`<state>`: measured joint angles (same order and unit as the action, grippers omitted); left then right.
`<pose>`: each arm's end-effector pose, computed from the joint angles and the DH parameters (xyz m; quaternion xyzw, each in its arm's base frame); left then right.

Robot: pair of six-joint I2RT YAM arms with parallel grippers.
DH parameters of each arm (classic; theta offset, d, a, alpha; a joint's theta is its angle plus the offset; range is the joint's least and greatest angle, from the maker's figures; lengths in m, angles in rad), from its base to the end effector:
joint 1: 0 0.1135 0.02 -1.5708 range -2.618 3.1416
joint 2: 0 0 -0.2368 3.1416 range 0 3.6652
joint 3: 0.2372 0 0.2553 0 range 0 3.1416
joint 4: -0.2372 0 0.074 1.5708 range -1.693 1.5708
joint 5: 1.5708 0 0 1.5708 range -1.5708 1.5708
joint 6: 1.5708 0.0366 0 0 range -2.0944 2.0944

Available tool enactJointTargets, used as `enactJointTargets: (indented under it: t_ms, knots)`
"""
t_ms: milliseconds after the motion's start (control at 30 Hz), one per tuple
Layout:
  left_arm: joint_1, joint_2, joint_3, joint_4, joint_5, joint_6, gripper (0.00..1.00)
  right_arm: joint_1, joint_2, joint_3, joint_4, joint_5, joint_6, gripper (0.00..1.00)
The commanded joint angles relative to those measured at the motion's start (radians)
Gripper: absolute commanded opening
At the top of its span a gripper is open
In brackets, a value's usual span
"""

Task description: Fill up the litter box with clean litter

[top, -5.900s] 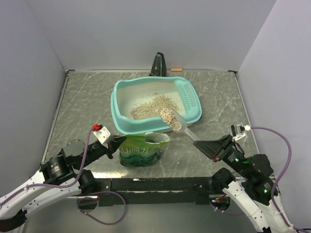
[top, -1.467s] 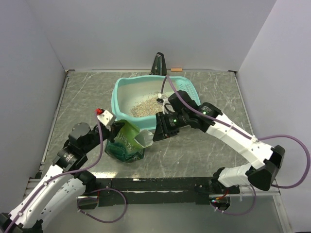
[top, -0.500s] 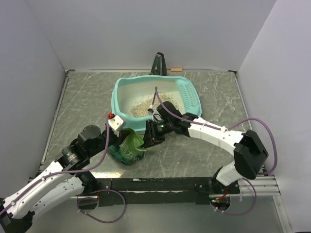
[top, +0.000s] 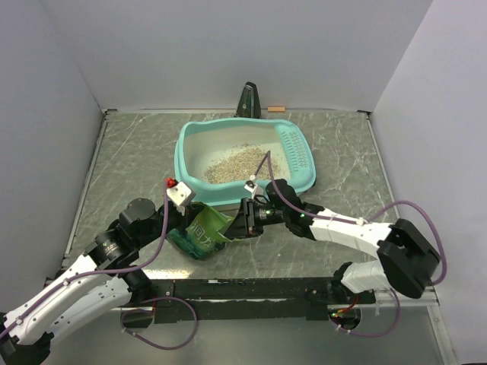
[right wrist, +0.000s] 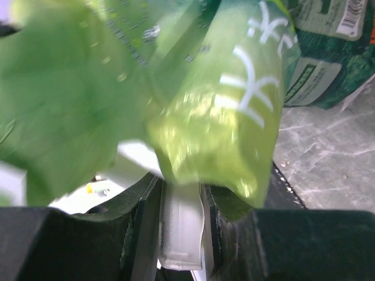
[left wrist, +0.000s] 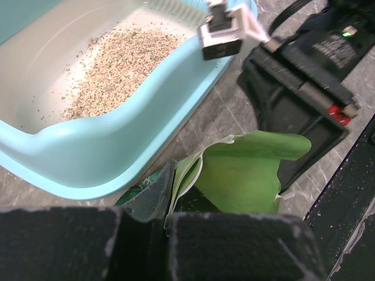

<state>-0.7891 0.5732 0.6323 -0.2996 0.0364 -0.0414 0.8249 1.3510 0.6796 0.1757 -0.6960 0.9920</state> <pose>0.1207 -0.1234 0.2901 0.2978 0.7283 -0.2620 0.5589 0.1794 0.2288 0.1886 -0.1066 0.8192 0.5597 0.0650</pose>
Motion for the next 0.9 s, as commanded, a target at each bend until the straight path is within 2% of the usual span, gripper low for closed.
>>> enactJointTargets:
  t_ms: [0,267,600,867]
  knots:
    - [-0.009,0.002,-0.003,0.025,0.022,-0.028,0.01,0.003,-0.130,-0.083,0.129,0.023,0.079,0.00]
    - [-0.010,-0.003,-0.005,0.027,0.010,-0.028,0.01,-0.001,-0.295,-0.221,0.249,0.072,0.157,0.00]
    - [-0.010,0.004,-0.008,0.033,0.014,-0.022,0.01,-0.017,-0.598,-0.366,0.177,0.205,0.200,0.00]
    - [-0.010,-0.007,-0.013,0.036,0.011,-0.021,0.01,-0.018,-0.771,-0.492,0.215,0.268,0.263,0.00]
